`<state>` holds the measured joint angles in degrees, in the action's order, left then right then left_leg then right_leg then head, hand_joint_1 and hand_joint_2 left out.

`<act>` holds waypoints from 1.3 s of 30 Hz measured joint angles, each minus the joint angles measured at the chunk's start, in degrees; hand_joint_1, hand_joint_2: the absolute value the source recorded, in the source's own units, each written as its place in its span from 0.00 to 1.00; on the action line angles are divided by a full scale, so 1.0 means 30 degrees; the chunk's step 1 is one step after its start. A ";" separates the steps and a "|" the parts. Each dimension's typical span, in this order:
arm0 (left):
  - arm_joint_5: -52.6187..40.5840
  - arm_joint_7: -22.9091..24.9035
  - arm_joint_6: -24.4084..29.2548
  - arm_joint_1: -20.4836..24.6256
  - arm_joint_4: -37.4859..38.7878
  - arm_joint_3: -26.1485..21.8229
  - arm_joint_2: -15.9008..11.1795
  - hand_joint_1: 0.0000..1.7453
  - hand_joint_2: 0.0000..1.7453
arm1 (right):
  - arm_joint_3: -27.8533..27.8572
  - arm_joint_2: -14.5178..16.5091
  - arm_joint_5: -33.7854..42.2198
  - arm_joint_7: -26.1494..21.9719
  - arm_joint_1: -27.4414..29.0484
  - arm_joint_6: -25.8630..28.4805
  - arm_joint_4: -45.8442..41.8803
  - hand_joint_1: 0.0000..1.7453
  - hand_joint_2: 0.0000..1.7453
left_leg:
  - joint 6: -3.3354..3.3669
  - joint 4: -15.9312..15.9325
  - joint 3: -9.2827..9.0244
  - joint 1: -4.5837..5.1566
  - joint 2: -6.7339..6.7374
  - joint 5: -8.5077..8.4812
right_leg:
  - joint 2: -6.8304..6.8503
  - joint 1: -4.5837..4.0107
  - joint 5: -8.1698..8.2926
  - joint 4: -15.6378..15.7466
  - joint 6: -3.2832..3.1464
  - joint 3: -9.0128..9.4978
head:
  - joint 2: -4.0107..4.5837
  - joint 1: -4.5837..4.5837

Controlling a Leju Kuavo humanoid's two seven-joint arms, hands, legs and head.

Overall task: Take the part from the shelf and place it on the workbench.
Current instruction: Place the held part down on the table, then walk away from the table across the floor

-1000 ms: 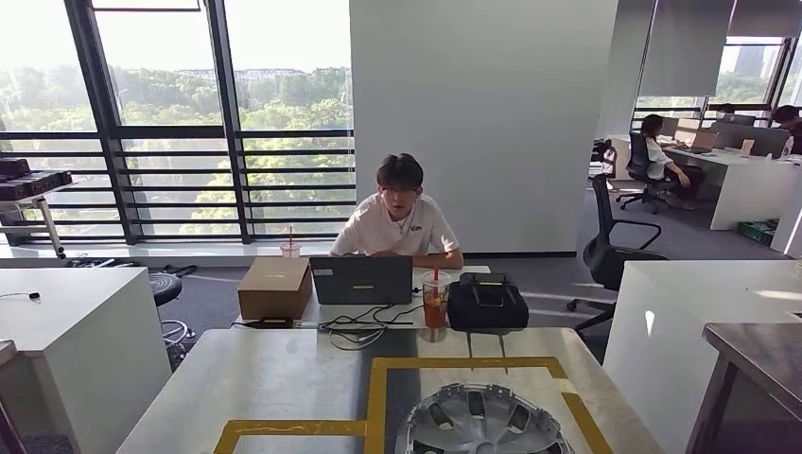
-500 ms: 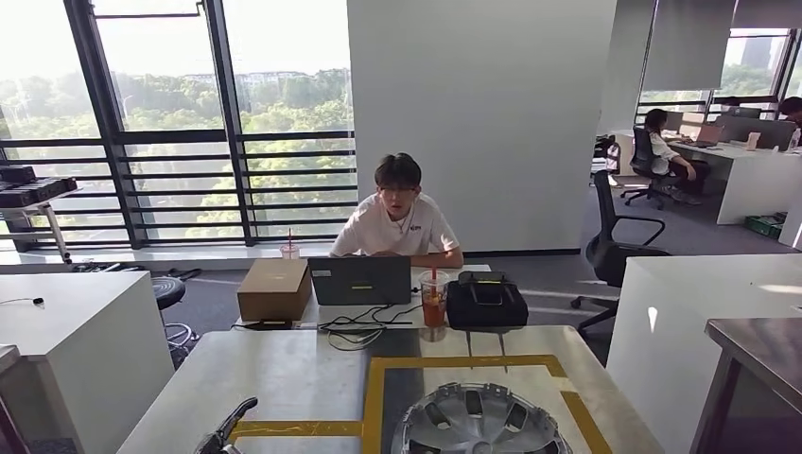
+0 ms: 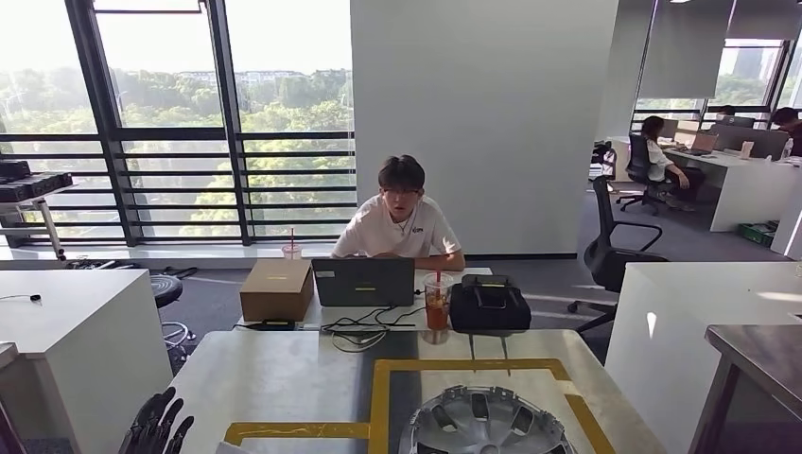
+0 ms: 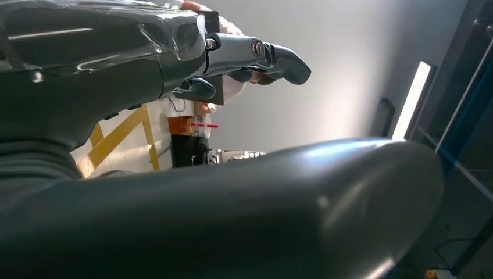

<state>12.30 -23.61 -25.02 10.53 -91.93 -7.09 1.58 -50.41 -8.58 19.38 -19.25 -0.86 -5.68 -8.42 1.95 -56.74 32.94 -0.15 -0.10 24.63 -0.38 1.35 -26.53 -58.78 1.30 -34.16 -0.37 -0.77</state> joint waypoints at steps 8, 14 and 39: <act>0.0244 -0.0166 0.0071 -0.2864 -0.1803 0.1235 -0.0488 0.00 0.00 | 0.0162 0.0231 0.0235 -0.0663 -0.0045 0.0263 0.0871 0.00 0.00 | 0.0118 0.0038 0.0621 0.0098 0.0027 -0.0604 | 0.0024 0.0023 -0.1522 -0.1812 0.0214 0.0159 | 0.0000 0.0115; -0.0356 -0.0528 0.0410 -0.4704 -0.3108 0.1288 -0.1049 0.00 0.00 | 0.0157 0.0368 0.0230 -0.1093 -0.0191 0.0301 0.1613 0.00 0.00 | -0.0459 -0.0262 0.0914 0.0117 0.0004 -0.0784 | 0.0053 -0.0096 -0.0461 0.0684 -0.0413 0.1394 | 0.0002 0.0062; -0.2913 0.0774 0.1274 -0.8400 -0.1966 -0.0120 -0.1193 0.00 0.00 | 0.0060 0.0381 0.0885 -0.1627 -0.0413 -0.0173 0.2510 0.00 0.00 | 0.0238 0.0371 0.0712 0.0213 0.0121 -0.0933 | 0.0159 -0.0050 -0.1157 -0.1837 0.0368 0.1134 | 0.0003 0.0102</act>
<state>3.56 -21.28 -21.20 -14.67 -97.83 -7.45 -2.00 -50.23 -7.44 22.04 -24.14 -2.10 -6.20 -0.89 2.66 -55.63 35.07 0.49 0.26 21.83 0.10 1.20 -30.00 -64.29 2.41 -30.76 -0.36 -0.46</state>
